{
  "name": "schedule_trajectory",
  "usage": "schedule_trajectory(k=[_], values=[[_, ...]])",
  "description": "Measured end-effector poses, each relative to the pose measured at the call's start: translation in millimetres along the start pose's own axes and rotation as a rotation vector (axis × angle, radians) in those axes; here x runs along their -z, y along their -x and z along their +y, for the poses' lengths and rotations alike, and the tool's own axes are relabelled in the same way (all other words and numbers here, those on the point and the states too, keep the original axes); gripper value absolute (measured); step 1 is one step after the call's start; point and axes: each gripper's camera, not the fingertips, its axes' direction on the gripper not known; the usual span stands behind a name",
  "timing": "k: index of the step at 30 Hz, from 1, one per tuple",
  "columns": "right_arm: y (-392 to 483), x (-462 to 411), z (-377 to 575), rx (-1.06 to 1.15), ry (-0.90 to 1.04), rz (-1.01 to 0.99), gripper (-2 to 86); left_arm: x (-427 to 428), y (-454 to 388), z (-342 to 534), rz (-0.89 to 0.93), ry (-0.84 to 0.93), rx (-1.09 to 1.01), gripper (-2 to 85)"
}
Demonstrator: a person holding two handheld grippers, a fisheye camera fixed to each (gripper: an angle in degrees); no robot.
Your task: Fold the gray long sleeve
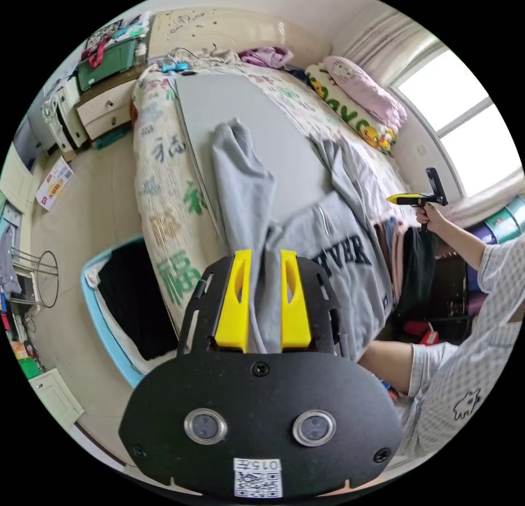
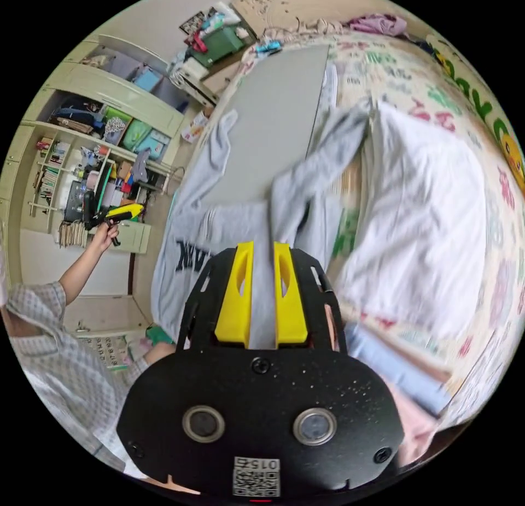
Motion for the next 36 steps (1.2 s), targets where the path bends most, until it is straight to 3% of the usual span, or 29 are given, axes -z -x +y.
schedule_trajectory(k=[4, 7, 10, 14, 18, 23, 25, 29, 33, 36], values=[[9, -7, -103, 0.03, -0.062, 0.096, 8.7, -10, 19, -116, 0.008, -0.041, 0.085, 10.2], [8, -19, -148, -0.038, -0.079, 0.168, 9.9, -30, 34, -183, 0.086, -0.087, 0.201, 12.6], [8, -34, -174, -0.098, -0.087, 0.287, 11.6, -56, 32, -233, 0.042, -0.077, 0.25, 14.3], [8, -54, -187, -0.158, -0.035, 0.425, 13.4, -89, 27, -272, 0.009, -0.015, 0.258, 15.7], [1, -71, -181, -0.232, 0.064, 0.354, 12.8, -110, 28, -287, -0.081, -0.006, 0.256, 12.1], [32, -43, -157, -0.141, 0.013, 0.337, 6.5, -87, 38, -274, -0.047, -0.069, 0.178, 3.9], [57, 21, -129, -0.097, -0.108, 0.238, 6.3, -45, 55, -257, 0.024, -0.153, 0.21, 2.0], [69, 157, -57, -0.159, -0.318, 0.277, 6.2, 63, 96, -194, -0.011, -0.339, 0.276, 1.1], [21, 278, 42, -0.473, -0.396, 0.693, 6.6, 177, 163, -68, -0.217, -0.448, 0.563, 1.4], [-52, 310, 115, -0.828, -0.219, 0.914, 6.5, 206, 199, 20, -0.485, -0.26, 0.824, 2.8]])
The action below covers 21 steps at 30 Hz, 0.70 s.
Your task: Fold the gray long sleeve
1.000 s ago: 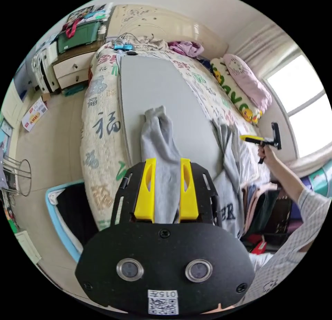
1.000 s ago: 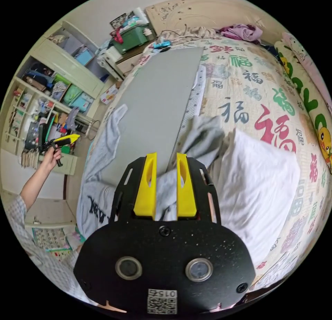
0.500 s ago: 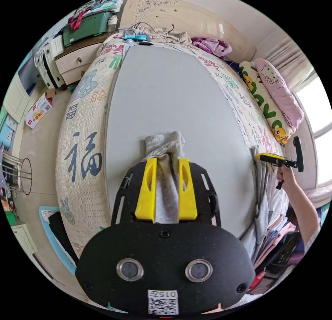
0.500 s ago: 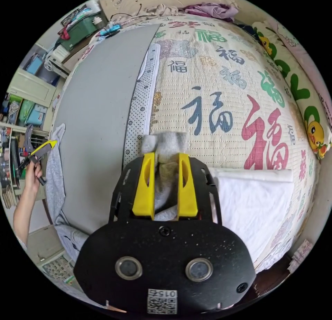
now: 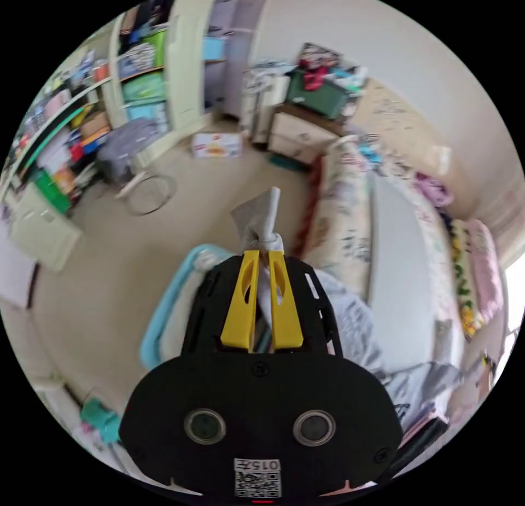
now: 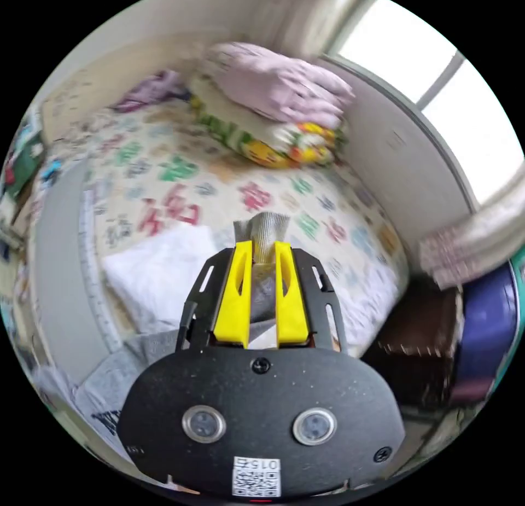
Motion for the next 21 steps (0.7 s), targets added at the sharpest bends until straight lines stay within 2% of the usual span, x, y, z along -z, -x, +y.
schedule_trajectory(k=[1, 3, 5, 7, 8, 10, 12, 13, 14, 16, 19, 21], values=[[-27, -5, 9, -0.111, 0.021, -0.009, 6.1, 4, 28, 13, -0.142, 0.055, 0.056, 4.0], [-29, 1, 30, -0.077, -0.052, -0.196, 6.4, 19, 53, 32, -0.232, 0.077, 0.119, 5.7], [7, -1, 41, 0.075, -0.039, -0.314, 7.1, 32, 50, 45, -0.163, 0.057, 0.085, 6.2], [103, -10, 58, 0.46, 0.084, -0.541, 8.2, 24, 3, 44, 0.018, 0.12, -0.1, 6.4], [131, -11, 64, 0.56, 0.121, -0.6, 8.6, 19, -16, 42, 0.08, 0.141, -0.168, 6.5], [236, -11, 103, 0.935, 0.264, -0.803, 10.0, -8, -109, 38, 0.339, 0.241, -0.473, 7.3], [299, -8, 137, 1.18, 0.369, -0.882, 11.0, -30, -185, 42, 0.476, 0.34, -0.71, 8.0], [330, -6, 160, 1.334, 0.413, -0.868, 11.4, -43, -231, 50, 0.542, 0.409, -0.882, 8.6], [341, -5, 171, 1.41, 0.426, -0.847, 11.6, -50, -252, 56, 0.557, 0.445, -0.968, 8.8], [363, -6, 209, 1.656, 0.477, -0.746, 11.6, -71, -314, 86, 0.516, 0.547, -1.282, 9.5], [356, -12, 241, 1.855, 0.53, -0.608, 10.3, -81, -341, 110, 0.487, 0.553, -1.505, 7.8], [341, -4, 249, 1.908, 0.445, -0.568, 7.1, -80, -344, 116, 0.472, 0.53, -1.594, 6.2]])
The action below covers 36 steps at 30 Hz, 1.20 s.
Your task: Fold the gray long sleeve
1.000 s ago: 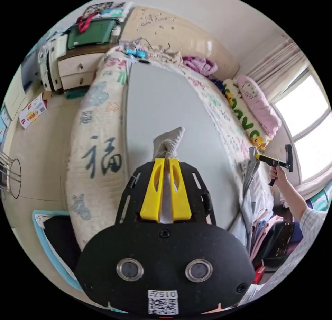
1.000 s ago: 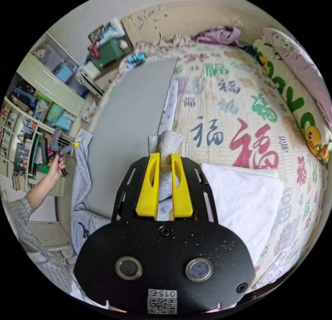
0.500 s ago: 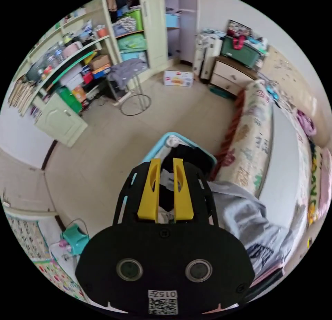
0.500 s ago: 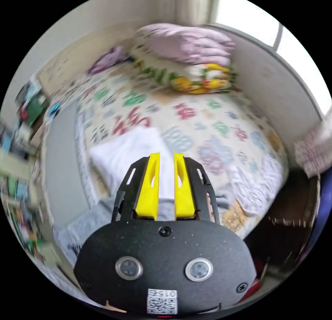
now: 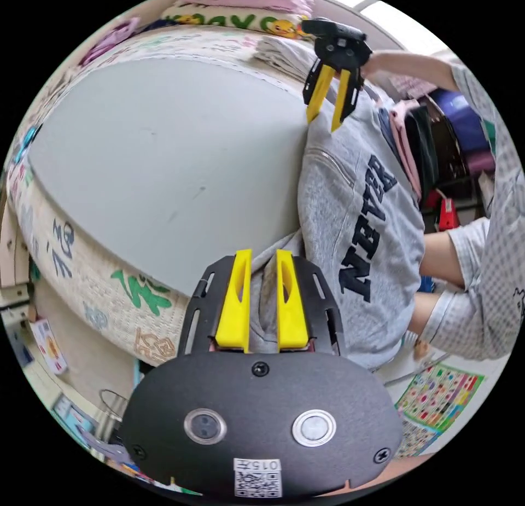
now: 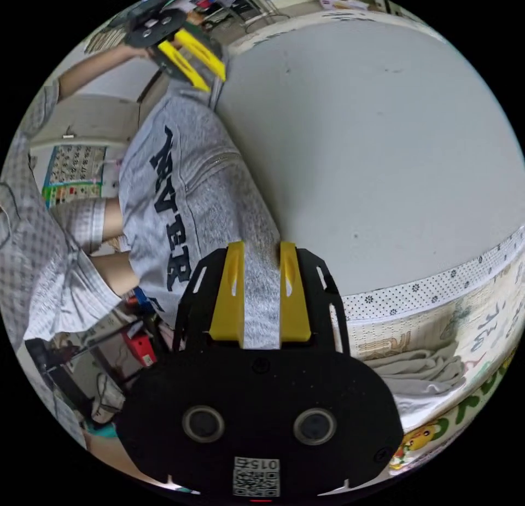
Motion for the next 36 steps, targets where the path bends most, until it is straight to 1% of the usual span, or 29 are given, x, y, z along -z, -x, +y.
schedule_trajectory(k=[1, 3, 5, 7, 9, 11, 13, 14, 16, 18, 20, 22, 23, 25, 26, 27, 28, 30, 32, 34, 36], values=[[11, 3, 9, 0.033, -0.005, 0.049, 4.2, -1, -3, 0, -0.012, 0.015, -0.032, 4.7], [23, 11, 23, 0.019, -0.024, 0.059, 2.1, 1, -3, 3, 0.005, 0.015, -0.036, 1.4], [37, 25, 43, -0.035, -0.076, 0.03, 1.4, 11, -5, 11, 0.0, -0.024, -0.004, 0.2], [75, 46, 77, -0.097, -0.15, 0.012, 0.9, 35, -16, 31, -0.006, -0.101, 0.063, -0.4], [113, 51, 101, -0.124, -0.159, 0.01, 0.9, 54, -35, 52, -0.024, -0.148, 0.122, -0.5], [144, 42, 119, -0.177, -0.15, -0.042, 1.2, 66, -57, 77, -0.011, -0.167, 0.208, -0.6], [170, 5, 130, -0.266, -0.103, -0.204, 1.9, 61, -82, 108, 0.076, -0.166, 0.351, -0.6], [175, -6, 131, -0.289, -0.086, -0.244, 2.2, 55, -87, 114, 0.105, -0.153, 0.381, -0.5], [184, -41, 127, -0.317, -0.006, -0.405, 3.8, 26, -104, 132, 0.193, -0.082, 0.47, -0.4], [184, -39, 123, -0.297, 0.0, -0.428, 3.3, 9, -112, 137, 0.216, -0.014, 0.486, -0.2], [175, -17, 125, -0.291, -0.069, -0.412, 4.7, 4, -114, 136, 0.218, 0.028, 0.47, 0.3], [145, 13, 136, -0.366, -0.176, -0.357, 8.7, 13, -105, 133, 0.216, -0.02, 0.458, 1.7], [137, 18, 139, -0.389, -0.189, -0.32, 9.9, 16, -101, 131, 0.215, -0.039, 0.455, 2.1], [117, 21, 144, -0.392, -0.166, -0.145, 12.1, 32, -85, 121, 0.19, -0.149, 0.432, 5.4], [113, 18, 144, -0.385, -0.152, -0.128, 12.5, 35, -81, 117, 0.193, -0.174, 0.426, 6.1], [105, 9, 143, -0.383, -0.129, -0.147, 13.3, 38, -72, 108, 0.211, -0.21, 0.42, 7.8], [97, -2, 141, -0.382, -0.123, -0.225, 13.6, 39, -64, 97, 0.247, -0.248, 0.407, 9.6], [91, -18, 136, -0.377, -0.133, -0.359, 13.8, 34, -54, 81, 0.321, -0.285, 0.371, 10.7], [94, -32, 127, -0.371, -0.117, -0.394, 13.8, 25, -47, 64, 0.381, -0.289, 0.337, 11.0], [99, -47, 119, -0.388, -0.089, -0.381, 13.4, -6, -37, 42, 0.547, -0.196, 0.325, 11.3], [100, -49, 120, -0.424, -0.112, -0.379, 11.4, -35, -39, 31, 0.657, -0.096, 0.315, 10.3]])
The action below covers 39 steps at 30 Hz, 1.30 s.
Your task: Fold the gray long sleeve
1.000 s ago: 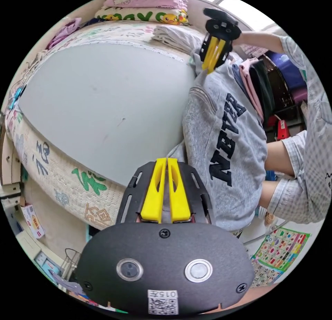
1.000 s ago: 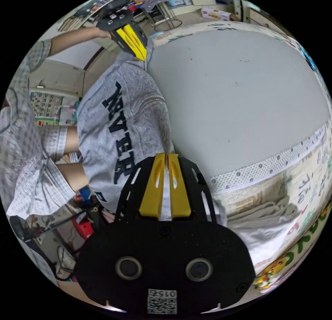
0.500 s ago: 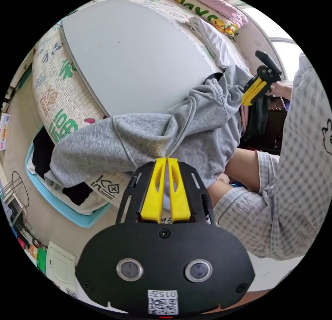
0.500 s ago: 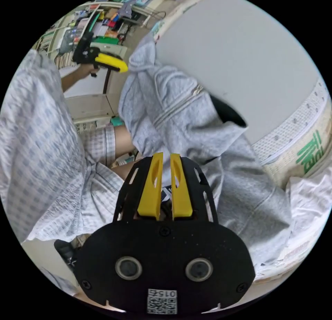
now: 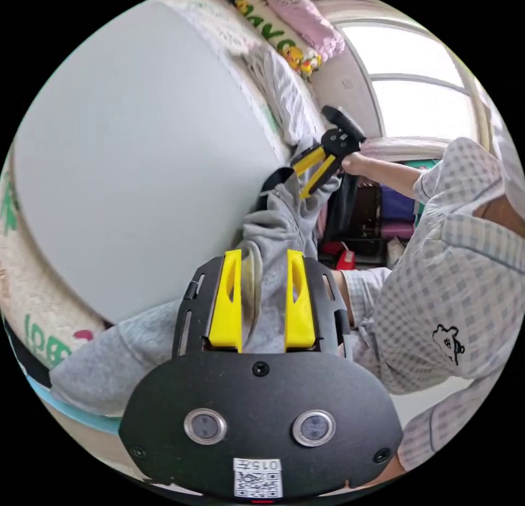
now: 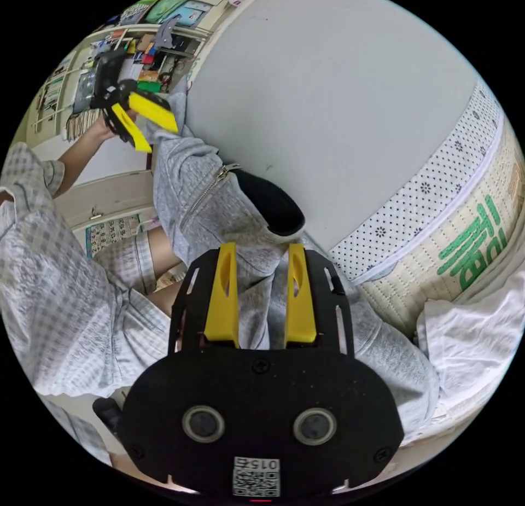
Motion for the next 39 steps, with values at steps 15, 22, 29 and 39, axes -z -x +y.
schedule_trajectory(k=[15, 22, 29, 39], values=[[32, 176, -98, 0.023, -0.68, 0.362, 4.1, 113, -15, -17, -0.589, -0.637, 0.013, 3.0], [-11, 131, -180, -0.108, -0.521, 0.409, 6.1, 88, 50, -47, -0.746, -0.477, 0.228, 8.0], [5, 88, -91, -0.132, -0.494, 0.483, 6.9, 104, 46, 62, -0.783, -0.4, 0.339, 10.7], [-72, 64, -18, -0.44, -0.442, 0.391, 10.7, 47, 65, 95, -0.671, -0.081, 0.33, 11.9]])
